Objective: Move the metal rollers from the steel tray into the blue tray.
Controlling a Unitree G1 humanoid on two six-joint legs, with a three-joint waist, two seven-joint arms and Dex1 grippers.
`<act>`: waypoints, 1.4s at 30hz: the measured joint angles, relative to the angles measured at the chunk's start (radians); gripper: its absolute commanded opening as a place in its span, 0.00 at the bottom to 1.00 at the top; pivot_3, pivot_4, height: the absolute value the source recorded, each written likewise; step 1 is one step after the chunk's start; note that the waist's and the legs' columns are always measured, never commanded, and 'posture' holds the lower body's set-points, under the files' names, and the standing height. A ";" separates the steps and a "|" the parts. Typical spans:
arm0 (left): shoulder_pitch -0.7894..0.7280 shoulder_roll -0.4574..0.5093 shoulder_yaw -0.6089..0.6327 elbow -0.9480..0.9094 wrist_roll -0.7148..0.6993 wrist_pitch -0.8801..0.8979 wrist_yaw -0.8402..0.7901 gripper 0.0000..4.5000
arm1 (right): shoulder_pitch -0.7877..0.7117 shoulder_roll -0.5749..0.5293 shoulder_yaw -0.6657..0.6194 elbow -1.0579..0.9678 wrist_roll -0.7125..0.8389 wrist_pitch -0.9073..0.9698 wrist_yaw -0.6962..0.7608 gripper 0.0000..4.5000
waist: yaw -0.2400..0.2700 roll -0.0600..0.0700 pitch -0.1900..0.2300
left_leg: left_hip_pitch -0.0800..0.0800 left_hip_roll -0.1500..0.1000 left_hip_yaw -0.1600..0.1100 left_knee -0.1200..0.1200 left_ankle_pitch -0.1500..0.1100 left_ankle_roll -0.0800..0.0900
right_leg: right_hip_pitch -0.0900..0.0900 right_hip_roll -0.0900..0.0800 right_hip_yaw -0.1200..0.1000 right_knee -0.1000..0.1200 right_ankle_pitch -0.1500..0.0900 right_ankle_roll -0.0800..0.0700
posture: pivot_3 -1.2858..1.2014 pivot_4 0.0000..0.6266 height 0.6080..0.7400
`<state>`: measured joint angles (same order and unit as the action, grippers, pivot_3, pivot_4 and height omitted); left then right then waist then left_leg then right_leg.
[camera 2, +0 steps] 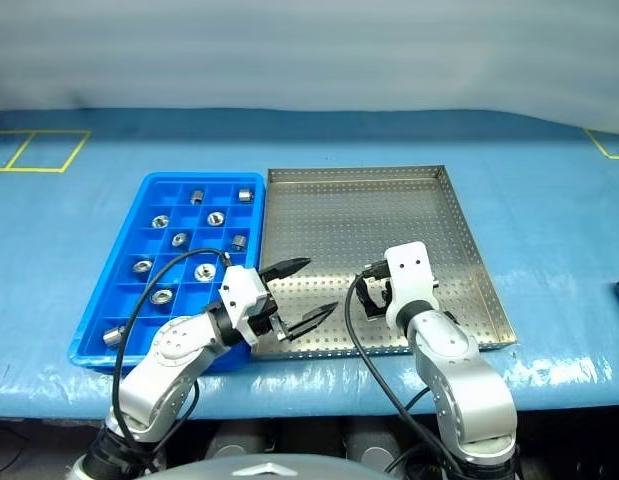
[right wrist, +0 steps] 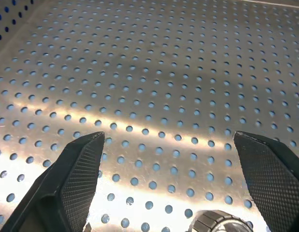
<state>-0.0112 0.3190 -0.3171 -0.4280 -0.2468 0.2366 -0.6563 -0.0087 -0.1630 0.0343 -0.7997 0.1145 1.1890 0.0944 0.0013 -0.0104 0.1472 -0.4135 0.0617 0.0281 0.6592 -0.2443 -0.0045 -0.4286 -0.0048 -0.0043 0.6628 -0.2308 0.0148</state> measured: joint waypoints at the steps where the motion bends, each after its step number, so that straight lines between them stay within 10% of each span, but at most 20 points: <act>1: -0.001 -0.001 -0.007 0.000 0.000 0.001 -0.002 1.00 | 0.010 0.008 -0.008 0.005 -0.003 -0.005 -0.009 1.00 | -0.003 0.000 0.000 | 0.000 0.000 0.000 0.000 0.000 0.000 | 0.000 0.000 0.000 0.000 0.000 0.000 | 0.53 0.24 1.00; 21: 0.017 0.013 -0.027 -0.005 0.000 0.026 -0.005 1.00 | 0.092 0.036 -0.085 0.139 -0.005 -0.092 -0.026 1.00 | -0.006 -0.001 0.000 | 0.001 -0.001 0.003 0.001 0.000 0.000 | 0.000 -0.001 0.004 0.000 0.000 0.001 | 0.55 0.24 1.00; 31: 0.023 0.022 -0.030 -0.007 0.009 0.024 0.006 1.00 | 0.066 0.040 -0.086 0.152 0.001 -0.022 -0.029 0.38 | 0.014 -0.001 -0.001 | 0.001 -0.001 0.003 0.001 0.000 0.000 | 0.000 -0.001 0.004 0.000 0.000 0.000 | 0.57 0.24 1.00; 42: 0.072 -0.046 0.021 -0.027 0.069 -0.037 0.163 1.00 | -0.134 0.011 0.019 0.144 0.046 -0.049 0.045 0.38 | 0.038 -0.001 0.000 | 0.001 -0.001 0.002 0.001 0.000 0.000 | 0.000 0.000 0.004 -0.001 0.003 0.005 | 0.62 0.24 1.00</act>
<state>0.0610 0.2733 -0.2962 -0.4551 -0.1779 0.2001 -0.4938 -0.1431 -0.1523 0.0532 -0.6557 0.1605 1.1399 0.1396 0.0398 -0.0114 0.1468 -0.4130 0.0606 0.0296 0.6600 -0.2444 -0.0041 -0.4288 -0.0053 0.0000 0.6622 -0.2279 0.0194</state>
